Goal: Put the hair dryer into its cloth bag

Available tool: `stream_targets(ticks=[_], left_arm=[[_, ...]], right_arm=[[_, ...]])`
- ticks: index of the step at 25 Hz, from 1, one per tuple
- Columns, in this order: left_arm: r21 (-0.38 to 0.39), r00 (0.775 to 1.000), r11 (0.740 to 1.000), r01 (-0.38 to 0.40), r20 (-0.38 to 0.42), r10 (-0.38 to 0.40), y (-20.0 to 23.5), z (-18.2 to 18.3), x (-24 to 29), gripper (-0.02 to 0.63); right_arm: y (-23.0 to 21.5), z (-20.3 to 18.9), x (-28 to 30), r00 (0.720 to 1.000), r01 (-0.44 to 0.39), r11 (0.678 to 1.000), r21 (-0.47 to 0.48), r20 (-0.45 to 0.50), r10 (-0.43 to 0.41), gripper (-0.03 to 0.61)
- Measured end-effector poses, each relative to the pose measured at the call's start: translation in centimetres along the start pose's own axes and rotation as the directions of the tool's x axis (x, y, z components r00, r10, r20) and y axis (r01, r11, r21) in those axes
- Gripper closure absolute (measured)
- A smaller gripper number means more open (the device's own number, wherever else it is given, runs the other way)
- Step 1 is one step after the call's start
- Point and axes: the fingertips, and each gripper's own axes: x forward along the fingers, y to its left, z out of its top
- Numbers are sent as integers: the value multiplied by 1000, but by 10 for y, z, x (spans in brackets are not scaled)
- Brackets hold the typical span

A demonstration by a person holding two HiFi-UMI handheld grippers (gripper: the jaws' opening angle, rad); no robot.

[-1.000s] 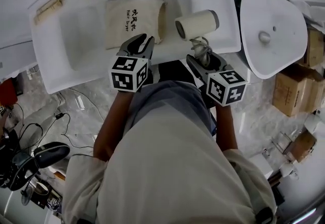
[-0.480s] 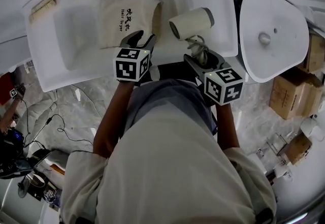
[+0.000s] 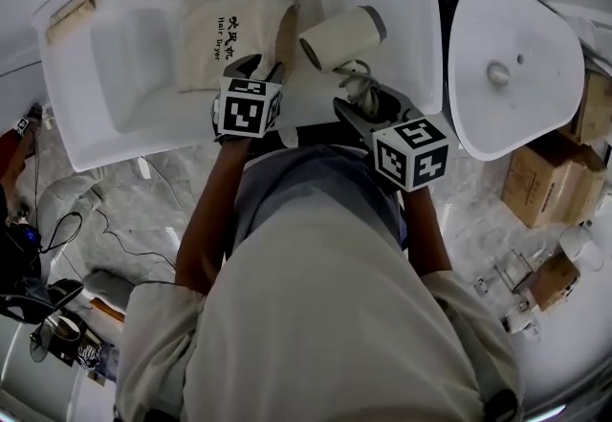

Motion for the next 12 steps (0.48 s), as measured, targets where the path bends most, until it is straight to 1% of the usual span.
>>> stream_targets(ticks=[5, 8, 11, 12], left_arm=[[4, 998, 999, -37, -55, 37, 5, -7, 15, 446], [-1, 996, 998, -61, -73, 60, 9, -8, 22, 451], [-24, 994, 997, -78, -79, 76, 9, -7, 22, 501], [-35, 994, 996, -82, -79, 79, 9, -7, 21, 508]], right_arm=[[-7, 1, 4, 999, -25, 1000, -12, -31, 25, 333], [-13, 3, 6, 998, -40, 999, -21, -51, 39, 333], [-17, 3, 5, 996, -57, 998, -20, -65, 55, 333], [-18, 3, 5, 996, -64, 998, -20, -70, 62, 333]])
